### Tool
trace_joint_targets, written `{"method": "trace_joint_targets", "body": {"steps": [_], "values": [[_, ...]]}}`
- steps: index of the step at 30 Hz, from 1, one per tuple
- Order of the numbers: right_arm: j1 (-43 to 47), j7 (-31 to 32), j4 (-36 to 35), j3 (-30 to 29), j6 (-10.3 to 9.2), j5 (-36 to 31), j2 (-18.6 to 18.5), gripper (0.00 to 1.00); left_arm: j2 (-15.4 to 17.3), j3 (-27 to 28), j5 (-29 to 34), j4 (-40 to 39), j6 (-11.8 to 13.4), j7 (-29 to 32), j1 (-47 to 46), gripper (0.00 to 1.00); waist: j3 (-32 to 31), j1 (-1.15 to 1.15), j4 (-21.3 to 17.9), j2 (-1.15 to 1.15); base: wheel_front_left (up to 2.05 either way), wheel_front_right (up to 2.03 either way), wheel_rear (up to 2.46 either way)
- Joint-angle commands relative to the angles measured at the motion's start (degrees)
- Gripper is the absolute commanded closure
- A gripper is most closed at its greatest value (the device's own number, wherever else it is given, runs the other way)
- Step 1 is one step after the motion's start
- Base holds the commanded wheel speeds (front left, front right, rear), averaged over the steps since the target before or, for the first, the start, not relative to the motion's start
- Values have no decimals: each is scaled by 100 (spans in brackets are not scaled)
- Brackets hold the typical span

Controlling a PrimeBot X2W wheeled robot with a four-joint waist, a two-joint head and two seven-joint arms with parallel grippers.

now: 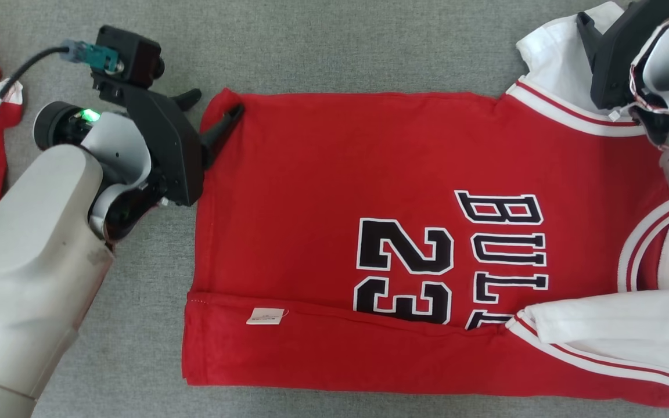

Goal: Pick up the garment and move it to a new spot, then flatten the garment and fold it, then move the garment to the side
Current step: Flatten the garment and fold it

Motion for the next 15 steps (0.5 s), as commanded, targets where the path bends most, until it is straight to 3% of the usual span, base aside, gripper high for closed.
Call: {"method": "trace_joint_targets", "body": {"steps": [1,2,9,10,11,15], "values": [[-94,106,140,19,-17,-13,-39,0,-39,-115,-33,132,10,82,22,86,31,0,17,0,0,0,0],[-127,164,222,6,-17,21,-44,0,-46,-168,-49,155,9,97,3,100,42,0,22,0,0,0,0],[-265,429,606,-2,-17,197,0,0,-28,-301,-167,275,16,-26,-140,100,89,0,44,0,0,0,0],[-266,526,667,20,-17,245,54,57,-15,-323,-180,295,16,-47,-157,100,95,0,27,0,0,0,0],[-279,586,712,11,-17,310,76,100,-8,-342,-197,310,16,-62,-171,100,97,0,13,0,0,0,0],[-423,403,697,18,-17,362,80,100,66,-359,-227,399,16,-223,-176,100,38,0,-99,0,0,0,0]]}}
